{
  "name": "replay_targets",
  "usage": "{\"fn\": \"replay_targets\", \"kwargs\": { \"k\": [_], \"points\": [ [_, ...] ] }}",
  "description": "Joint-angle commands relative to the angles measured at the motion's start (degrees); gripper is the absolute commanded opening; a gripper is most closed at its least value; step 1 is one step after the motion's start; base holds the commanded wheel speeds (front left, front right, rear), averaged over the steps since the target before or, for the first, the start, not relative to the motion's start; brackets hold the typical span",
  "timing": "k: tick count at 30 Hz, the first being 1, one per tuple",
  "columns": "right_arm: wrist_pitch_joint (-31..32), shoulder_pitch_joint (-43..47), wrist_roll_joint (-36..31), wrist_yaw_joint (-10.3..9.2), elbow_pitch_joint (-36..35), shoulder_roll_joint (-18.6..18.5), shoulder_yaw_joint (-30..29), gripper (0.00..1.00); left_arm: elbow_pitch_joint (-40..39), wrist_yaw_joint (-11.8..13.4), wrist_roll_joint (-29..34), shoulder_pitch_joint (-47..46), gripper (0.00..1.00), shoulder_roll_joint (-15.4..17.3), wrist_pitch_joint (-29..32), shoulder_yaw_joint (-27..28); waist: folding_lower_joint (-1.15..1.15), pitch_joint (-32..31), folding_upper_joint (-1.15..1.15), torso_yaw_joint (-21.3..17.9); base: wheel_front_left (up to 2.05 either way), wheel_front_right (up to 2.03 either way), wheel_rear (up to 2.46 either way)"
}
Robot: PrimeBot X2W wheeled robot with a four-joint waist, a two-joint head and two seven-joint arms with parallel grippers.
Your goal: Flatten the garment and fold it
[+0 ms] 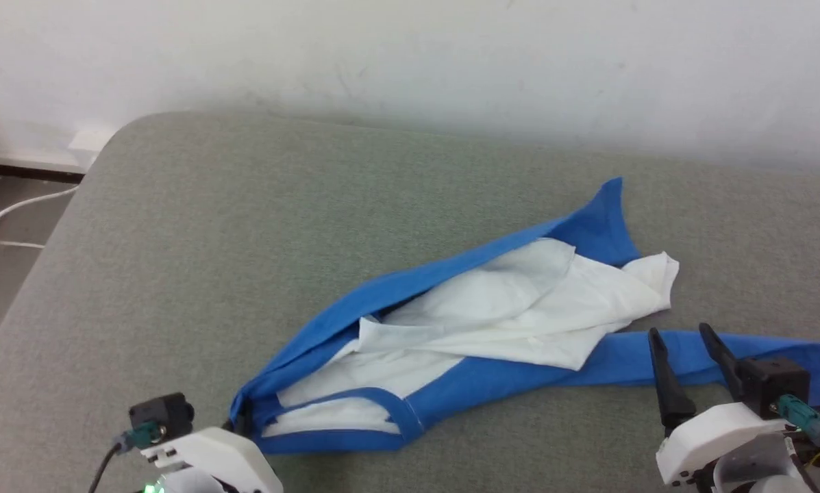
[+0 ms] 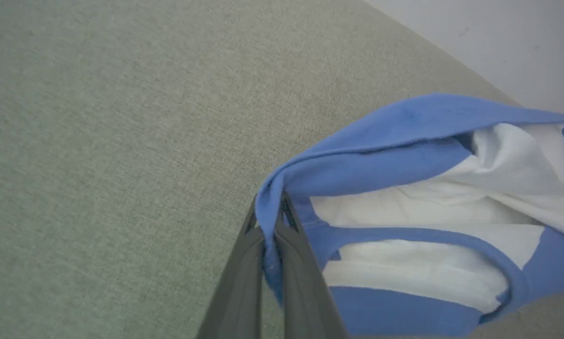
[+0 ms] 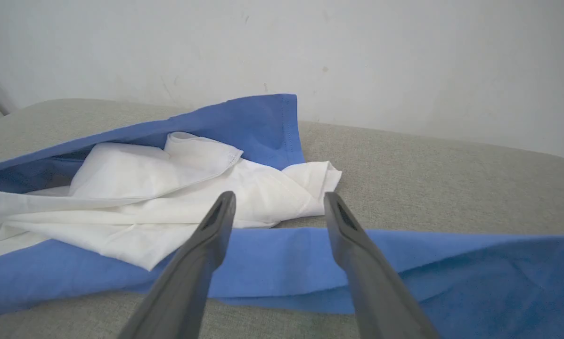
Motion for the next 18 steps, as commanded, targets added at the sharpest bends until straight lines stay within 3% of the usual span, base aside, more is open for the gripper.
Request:
{"fn": "replay_targets", "kwargs": {
  "k": [1,9,10,12,15,18],
  "points": [
    [0.23,0.49,0.10,-0.12,0.25,0.09,0.23,1.00,0.87,-0.36,0.01,-0.24,1.00,0.14,-0.70,0.02,0.01,-0.47,-0.01,0.77,0.00,0.00,0.00],
    [0.60,0.59,0.16,-0.12,0.07,-0.20,0.14,1.00,1.01,-4.73,2.24,-4.32,1.00,0.31,-13.68,-0.72,0.01,-1.57,-0.01,0.75,0.00,0.00,0.00],
    [0.80,0.67,0.26,-0.12,-0.44,-0.44,0.31,1.00,-0.04,-5.61,3.83,-5.09,1.00,0.60,-18.47,-1.11,0.01,-2.05,-0.01,0.65,0.00,0.00,0.00],
    [1.48,0.75,0.75,-0.12,-1.12,-1.04,1.62,1.00,-1.28,-6.50,6.41,-5.49,1.00,1.48,-22.32,-1.88,0.01,-2.47,-0.01,0.54,0.00,0.00,0.00],
    [4.90,0.71,3.02,-0.12,-2.36,-3.25,5.85,1.00,-3.39,-6.96,11.09,-5.45,1.00,2.55,-24.31,-2.94,0.01,-2.65,-0.01,0.68,0.00,0.00,0.00],
    [12.81,0.53,6.63,-0.12,-3.23,-7.43,12.01,1.00,-6.66,-7.09,14.29,-4.97,1.00,1.84,-24.58,-3.20,0.01,-2.08,-0.01,1.36,0.00,0.00,0.00]
  ]
}}
